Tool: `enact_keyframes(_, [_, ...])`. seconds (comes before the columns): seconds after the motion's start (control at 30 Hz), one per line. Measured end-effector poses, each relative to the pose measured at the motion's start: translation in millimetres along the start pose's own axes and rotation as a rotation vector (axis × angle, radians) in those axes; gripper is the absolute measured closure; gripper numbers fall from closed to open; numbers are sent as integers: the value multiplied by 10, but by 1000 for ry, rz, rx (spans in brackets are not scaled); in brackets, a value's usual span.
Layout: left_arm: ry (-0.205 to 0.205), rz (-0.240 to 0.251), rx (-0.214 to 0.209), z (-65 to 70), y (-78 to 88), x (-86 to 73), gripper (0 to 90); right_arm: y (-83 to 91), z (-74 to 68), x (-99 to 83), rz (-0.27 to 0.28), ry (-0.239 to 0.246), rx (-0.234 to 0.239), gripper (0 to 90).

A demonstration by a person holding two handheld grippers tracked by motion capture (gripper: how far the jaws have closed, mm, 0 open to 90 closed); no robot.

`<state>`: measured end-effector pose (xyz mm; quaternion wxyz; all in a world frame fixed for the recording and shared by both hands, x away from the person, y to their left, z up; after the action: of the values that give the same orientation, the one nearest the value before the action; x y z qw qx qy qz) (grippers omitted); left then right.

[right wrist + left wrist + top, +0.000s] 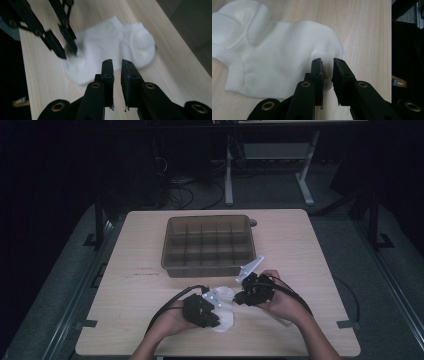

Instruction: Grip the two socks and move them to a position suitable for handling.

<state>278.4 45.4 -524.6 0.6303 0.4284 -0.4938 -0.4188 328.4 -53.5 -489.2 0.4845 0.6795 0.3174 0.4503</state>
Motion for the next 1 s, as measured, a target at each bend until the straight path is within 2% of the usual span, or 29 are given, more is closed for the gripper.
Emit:
enact_keyframes(0.07, [1, 6, -2, 0, -10, -17, 791, -28, -1, 96, 0, 8, -3, 806])
enact_keyframes(0.13, [0, 7, -8, 6, -20, -29, 791, -86, 12, 168, -7, 6, 15, 806])
enact_keyframes(0.17, [-1, 2, -3, 6, -23, -36, 791, -129, 37, 196, -19, 3, 4, 805])
enact_keyframes(0.27, [0, 6, -10, 17, -30, -40, 791, -277, 87, 268, -53, -3, 11, 802])
enact_keyframes(0.43, [-9, -1, -14, 20, -35, -61, 791, -436, 146, 262, -106, -4, 23, 803])
enact_keyframes(0.47, [-6, 0, -19, 26, -37, -61, 791, -459, 149, 238, -128, -21, 26, 804])
enact_keyframes(0.8, [-4, 5, -25, 23, -45, -65, 789, -501, 211, 141, -138, -35, 36, 800])
enact_keyframes(0.9, [1, 13, -31, 18, -4, -66, 773, -483, 210, 146, -127, -33, 32, 751])
enact_keyframes(1.0, [6, 23, -18, 5, 54, -73, 759, -420, 201, 149, -103, -33, 32, 716])
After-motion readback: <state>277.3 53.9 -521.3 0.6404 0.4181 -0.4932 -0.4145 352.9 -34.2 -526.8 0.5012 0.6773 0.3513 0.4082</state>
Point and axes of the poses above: each handheld gripper's, and its own axes: y roughly backward along the jaws, x roughly out of its top, z roughly to its right, the point moved 10 cm from there along -y, roughly forward along the jaws, and after that the axes turned 15 degrees about -z, right-handed, at the moved point
